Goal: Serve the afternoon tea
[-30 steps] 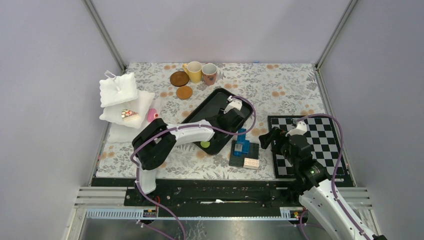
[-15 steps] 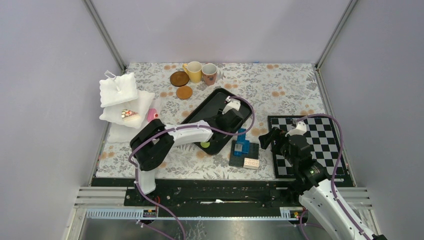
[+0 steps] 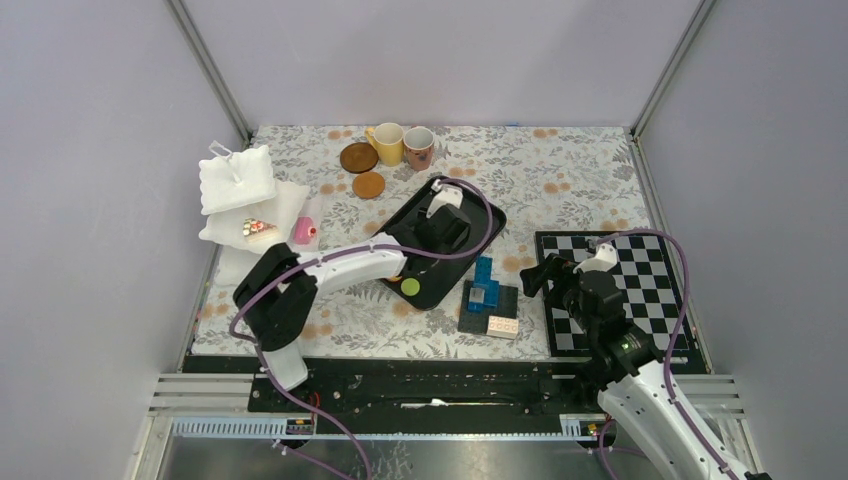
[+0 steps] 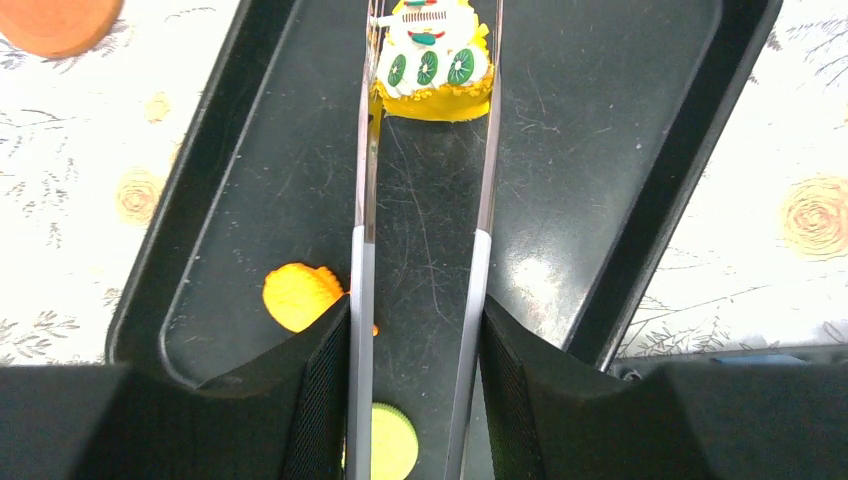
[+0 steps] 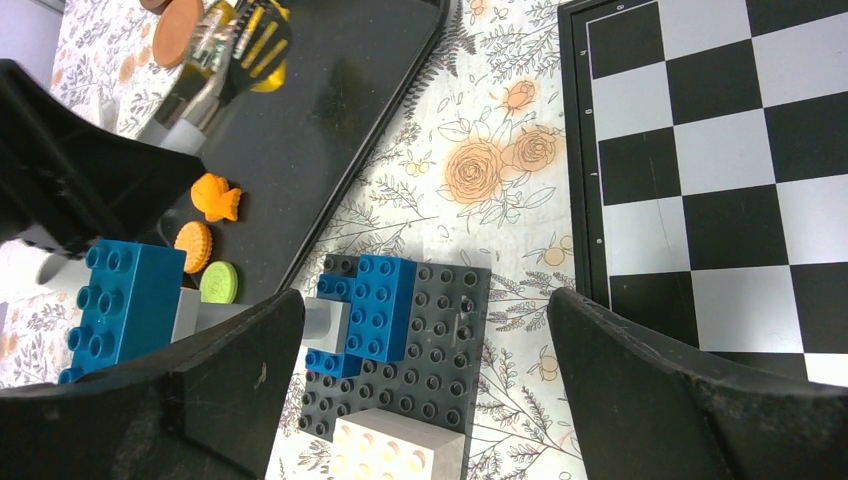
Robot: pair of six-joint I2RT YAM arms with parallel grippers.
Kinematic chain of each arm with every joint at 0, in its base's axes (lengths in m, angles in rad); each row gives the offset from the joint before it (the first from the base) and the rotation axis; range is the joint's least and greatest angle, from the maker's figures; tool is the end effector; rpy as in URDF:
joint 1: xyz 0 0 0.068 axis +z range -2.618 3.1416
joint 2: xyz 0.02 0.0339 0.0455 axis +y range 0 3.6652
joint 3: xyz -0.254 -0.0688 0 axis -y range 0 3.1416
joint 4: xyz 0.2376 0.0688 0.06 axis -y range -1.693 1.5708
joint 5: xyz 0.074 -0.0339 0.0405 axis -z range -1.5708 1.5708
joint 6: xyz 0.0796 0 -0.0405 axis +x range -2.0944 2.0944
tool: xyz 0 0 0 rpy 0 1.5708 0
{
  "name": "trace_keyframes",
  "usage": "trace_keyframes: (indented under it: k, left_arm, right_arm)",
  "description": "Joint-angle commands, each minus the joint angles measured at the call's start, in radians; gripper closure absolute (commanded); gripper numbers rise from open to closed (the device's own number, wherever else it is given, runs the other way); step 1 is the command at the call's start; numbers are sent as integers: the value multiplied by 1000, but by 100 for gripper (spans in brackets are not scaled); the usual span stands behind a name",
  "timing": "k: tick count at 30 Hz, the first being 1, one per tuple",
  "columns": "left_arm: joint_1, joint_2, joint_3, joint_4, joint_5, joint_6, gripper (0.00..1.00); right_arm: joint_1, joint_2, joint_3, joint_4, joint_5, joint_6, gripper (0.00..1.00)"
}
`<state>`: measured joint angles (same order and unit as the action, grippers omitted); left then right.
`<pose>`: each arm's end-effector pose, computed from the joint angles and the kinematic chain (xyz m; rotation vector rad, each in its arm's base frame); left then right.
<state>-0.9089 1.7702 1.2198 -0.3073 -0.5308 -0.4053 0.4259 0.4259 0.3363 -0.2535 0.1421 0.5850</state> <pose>0.2761 -0.2888 0.1814 0.3430 2.2556 -0.0279 0.1637 0.0619 0.2055 0.2519 1.9319 0.5427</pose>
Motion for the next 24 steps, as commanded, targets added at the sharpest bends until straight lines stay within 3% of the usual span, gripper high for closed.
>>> trace_keyframes:
  k: [1,24]
  left_arm:
    - [13,-122,15,-24,-29,-33,100]
    - [144,-453,48,-343,-7,-140,100]
  right_arm:
    - [7,-3,15,14,37,0,2]
    - [7,-7,-15,60,4,-14,2]
